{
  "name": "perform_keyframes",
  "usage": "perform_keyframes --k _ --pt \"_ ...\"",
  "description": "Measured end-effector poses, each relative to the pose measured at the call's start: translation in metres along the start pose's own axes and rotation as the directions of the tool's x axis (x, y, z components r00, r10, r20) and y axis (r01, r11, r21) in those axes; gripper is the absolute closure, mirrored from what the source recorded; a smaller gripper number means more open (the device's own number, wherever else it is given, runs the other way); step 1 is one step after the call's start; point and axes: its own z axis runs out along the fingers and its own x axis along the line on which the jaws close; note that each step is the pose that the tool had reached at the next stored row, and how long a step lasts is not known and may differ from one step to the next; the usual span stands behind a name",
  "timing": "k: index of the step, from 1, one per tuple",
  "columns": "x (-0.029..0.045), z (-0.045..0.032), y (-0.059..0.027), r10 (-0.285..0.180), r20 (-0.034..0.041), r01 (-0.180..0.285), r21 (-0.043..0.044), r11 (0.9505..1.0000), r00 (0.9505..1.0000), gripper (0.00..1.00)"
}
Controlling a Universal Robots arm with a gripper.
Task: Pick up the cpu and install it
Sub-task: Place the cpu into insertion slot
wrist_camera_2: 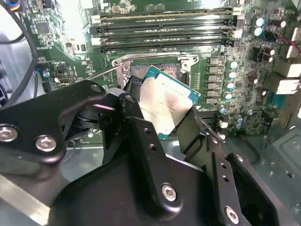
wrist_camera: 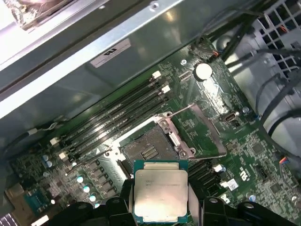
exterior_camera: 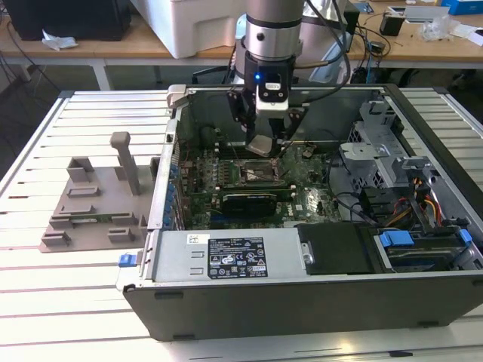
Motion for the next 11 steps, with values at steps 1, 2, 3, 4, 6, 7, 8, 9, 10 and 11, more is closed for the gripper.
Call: perform_keyframes --k 1,2,3,4,6,7,8,9,10,11 --pt "0.0000 0.0000 0.0000 0.023 -0.0001 -0.023 0.0005 0.9997 0.9997 0.45" --pt "-0.0001 0.0001 0.0001 0.042 -0.0001 -0.042 0.0009 0.9991 0.9991 0.45" --pt "-0.0002 0.0001 0.0001 0.070 -0.0001 -0.070 0.0017 0.9976 0.9976 0.45" --pt "-0.0002 0.0002 0.0002 0.089 0.0002 -0.089 0.0024 0.9961 0.9961 0.45" --pt "-0.0004 0.0002 0.0002 0.123 0.0006 -0.123 0.0037 0.9924 0.9924 0.45" --pt "-0.0004 0.0002 0.0003 0.134 0.0005 -0.134 0.0040 0.9910 0.9910 0.45" --pt "-0.0004 0.0002 0.0003 0.154 0.0007 -0.154 0.0046 0.9880 0.9880 0.45" --pt "-0.0005 0.0003 0.0003 0.173 0.0008 -0.173 0.0052 0.9849 0.9849 0.45" --pt "-0.0006 0.0003 0.0004 0.195 0.0009 -0.195 0.0058 0.9808 0.9808 0.45" --pt "-0.0006 0.0003 0.0004 0.211 0.0010 -0.211 0.0062 0.9775 0.9775 0.45"
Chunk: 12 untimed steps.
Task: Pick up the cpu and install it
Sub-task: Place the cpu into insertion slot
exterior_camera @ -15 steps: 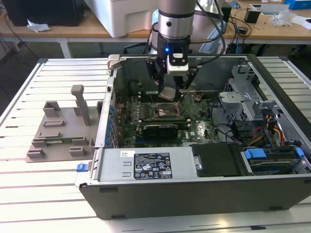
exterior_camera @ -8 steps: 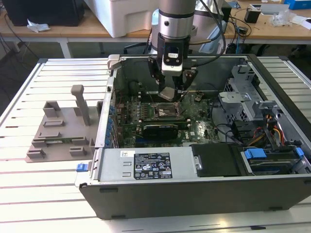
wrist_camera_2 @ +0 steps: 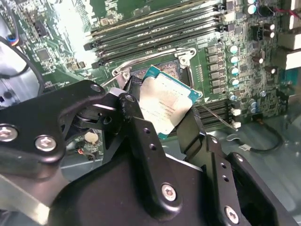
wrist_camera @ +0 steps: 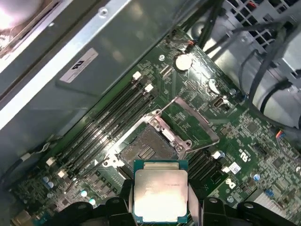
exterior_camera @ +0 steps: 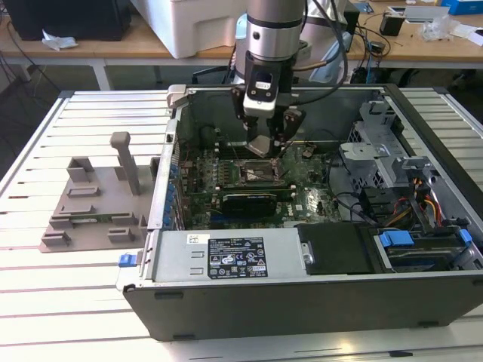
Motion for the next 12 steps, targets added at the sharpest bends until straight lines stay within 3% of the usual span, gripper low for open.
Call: perform_keyframes --k 7,12 --pt "-0.0003 0.0001 0.0003 0.097 0.0005 -0.097 0.0031 0.9953 0.9953 0.45" --pt "-0.0004 0.0002 0.0004 0.165 0.0010 -0.165 0.0052 0.9863 0.9863 0.45"
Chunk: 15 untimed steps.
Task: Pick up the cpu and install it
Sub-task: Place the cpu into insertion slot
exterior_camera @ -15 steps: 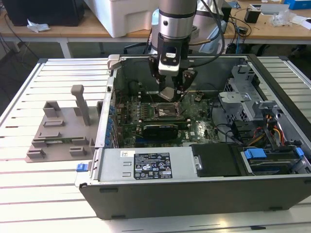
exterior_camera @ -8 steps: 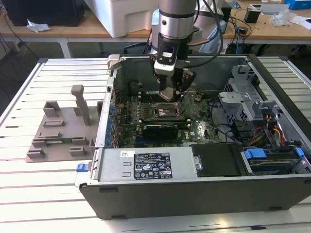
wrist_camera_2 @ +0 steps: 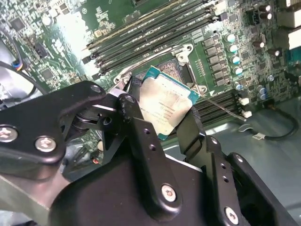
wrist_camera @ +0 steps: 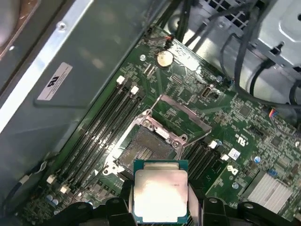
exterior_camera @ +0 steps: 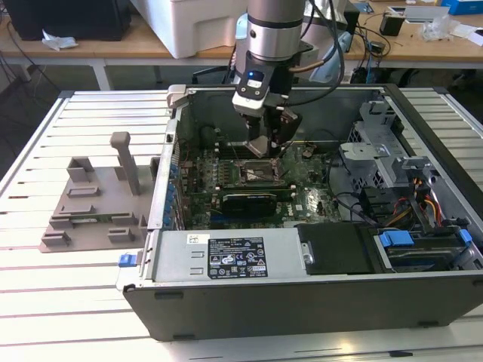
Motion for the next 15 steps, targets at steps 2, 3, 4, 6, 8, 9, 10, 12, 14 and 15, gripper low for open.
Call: perform_keyframes --k 2,3,4,6,8,9,10,12,14,15 --pt "0.0000 0.0000 0.0001 0.026 0.0002 -0.026 0.0009 0.9997 0.9997 0.45" --pt "-0.0001 0.0000 0.0001 0.044 0.0003 -0.044 0.0015 0.9990 0.9990 0.45" --pt "-0.0001 0.0001 0.0001 0.055 0.0004 -0.055 0.0018 0.9985 0.9985 0.45" --pt "-0.0001 0.0001 0.0002 0.080 0.0006 -0.080 0.0027 0.9968 0.9968 0.45" --pt "-0.0002 0.0001 0.0002 0.113 0.0009 -0.113 0.0037 0.9936 0.9936 0.45" --pt "-0.0002 0.0001 0.0003 0.136 0.0012 -0.136 0.0046 0.9907 0.9907 0.45" --pt "-0.0002 0.0001 0.0003 0.150 0.0014 -0.150 0.0050 0.9887 0.9887 0.45" --pt "-0.0003 0.0001 0.0004 0.179 0.0018 -0.179 0.0060 0.9838 0.9838 0.45" --pt "-0.0004 0.0001 0.0006 0.210 0.0022 -0.210 0.0070 0.9777 0.9777 0.45" --pt "-0.0004 0.0001 0.0006 0.220 0.0024 -0.220 0.0074 0.9755 0.9755 0.45"
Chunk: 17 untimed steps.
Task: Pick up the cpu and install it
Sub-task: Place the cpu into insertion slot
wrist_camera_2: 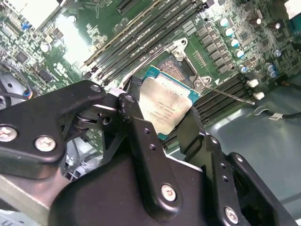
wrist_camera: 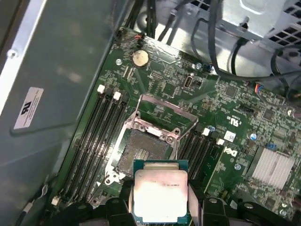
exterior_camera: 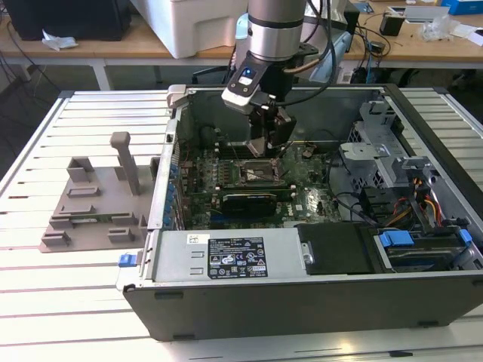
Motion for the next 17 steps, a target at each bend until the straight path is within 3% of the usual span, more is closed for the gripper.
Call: perform_keyframes --k 5,7,8,10,14,17 --pt "-0.0002 0.0000 0.0004 0.081 0.0012 -0.081 0.0029 0.9967 0.9967 0.45" --pt "-0.0003 0.0000 0.0006 0.122 0.0016 -0.122 0.0043 0.9925 0.9925 0.45" --pt "-0.0003 0.0000 0.0007 0.158 0.0020 -0.158 0.0055 0.9874 0.9874 0.45" --pt "-0.0003 0.0000 0.0008 0.178 0.0022 -0.178 0.0061 0.9841 0.9841 0.45" --pt "-0.0003 0.0001 0.0009 0.244 0.0025 -0.244 0.0082 0.9697 0.9697 0.45" --pt "-0.0003 0.0001 0.0009 0.253 0.0023 -0.253 0.0085 0.9673 0.9674 0.45"
